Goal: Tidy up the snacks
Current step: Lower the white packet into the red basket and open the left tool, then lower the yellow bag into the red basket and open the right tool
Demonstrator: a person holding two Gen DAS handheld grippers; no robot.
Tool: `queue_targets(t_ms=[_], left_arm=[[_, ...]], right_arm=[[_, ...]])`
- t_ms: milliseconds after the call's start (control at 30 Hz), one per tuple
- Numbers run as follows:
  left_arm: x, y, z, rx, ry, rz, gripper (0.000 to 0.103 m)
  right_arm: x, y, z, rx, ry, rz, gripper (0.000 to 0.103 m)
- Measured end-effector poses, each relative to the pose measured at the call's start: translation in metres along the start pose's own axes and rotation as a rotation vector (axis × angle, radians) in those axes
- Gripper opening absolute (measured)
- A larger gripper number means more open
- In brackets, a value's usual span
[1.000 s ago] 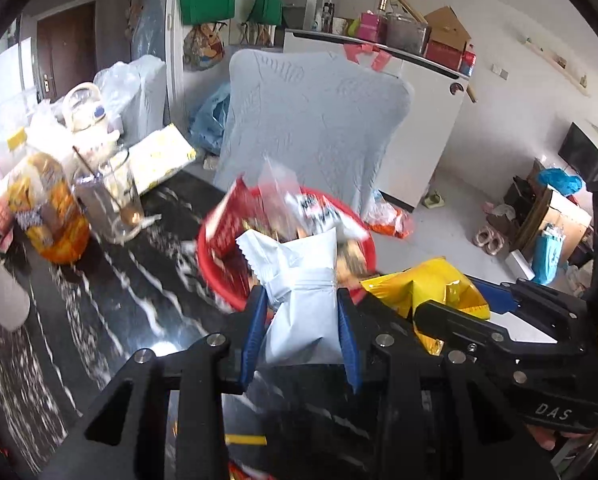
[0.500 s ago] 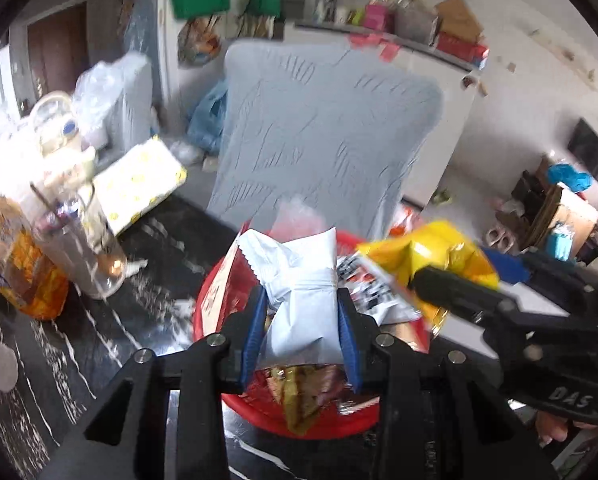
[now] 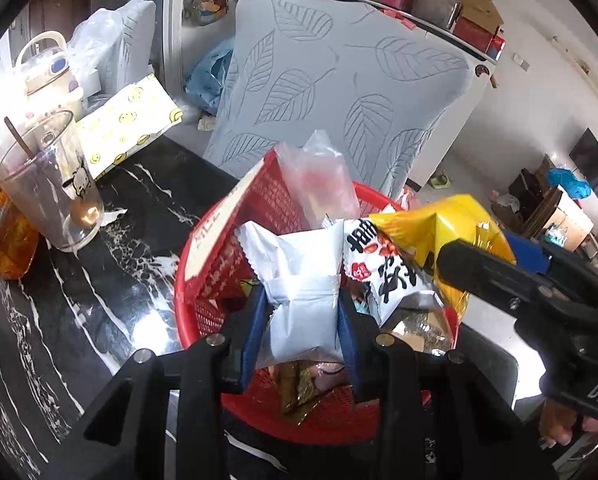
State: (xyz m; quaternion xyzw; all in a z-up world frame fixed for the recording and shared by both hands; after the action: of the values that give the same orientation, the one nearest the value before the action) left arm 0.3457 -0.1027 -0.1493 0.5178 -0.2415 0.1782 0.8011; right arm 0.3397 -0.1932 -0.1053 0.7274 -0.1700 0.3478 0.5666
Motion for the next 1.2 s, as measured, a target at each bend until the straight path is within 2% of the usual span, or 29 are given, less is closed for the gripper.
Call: queue_targets(t_ms=[300,467,567,633,733,767,1033,1200], left_arm=[[0.0,-0.005,-0.006,0.02,-0.001,-0.006,0.034],[0.001,-0.002,-0.005,0.015,-0.011,0.022,0.034],[0.001,0.0,-0.004,0.022,-0.02,0.022,0.044],[0.002,0.004,-0.003,0.037,-0.026,0.03,0.059],[0.006,0.013,-0.001,0.051,-0.033,0.066,0.074],[0.007,0.015,0.0,0.05,-0.033,0.073,0.077],[0.006,0.042,0.0,0.096,-0.044,0.09,0.077],[0.005,0.062,-0.013,0.108,-0.003,0.114,0.077]], right_arm=[[-0.005,-0.004,-0.003,0.017,-0.005,-0.011,0.05],[-0.006,-0.005,-0.005,0.019,0.002,-0.009,0.05],[-0.005,-0.004,-0.004,0.017,0.0,-0.007,0.05],[-0.003,-0.003,-0.004,0.013,0.0,-0.003,0.049],[0.0,0.001,-0.003,0.01,-0.005,0.01,0.049],[0.0,0.003,-0.002,0.01,-0.006,0.014,0.049],[0.006,0.014,-0.007,0.025,-0.004,0.037,0.049],[0.011,0.015,-0.016,0.039,0.008,0.044,0.049]])
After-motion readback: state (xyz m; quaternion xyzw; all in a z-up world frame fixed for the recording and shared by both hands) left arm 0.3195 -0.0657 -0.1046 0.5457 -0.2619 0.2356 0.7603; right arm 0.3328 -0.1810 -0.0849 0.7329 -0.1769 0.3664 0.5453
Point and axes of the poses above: each gripper's, at about its wrist camera, not at the fingertips, and y roughly against the way its jaws point, z to its right, x to its top, the point moved 10 cm from there along -y, roughly the way its jaws point, and after that the axes turned 12 degrees about -x, right-handed, at the moved point
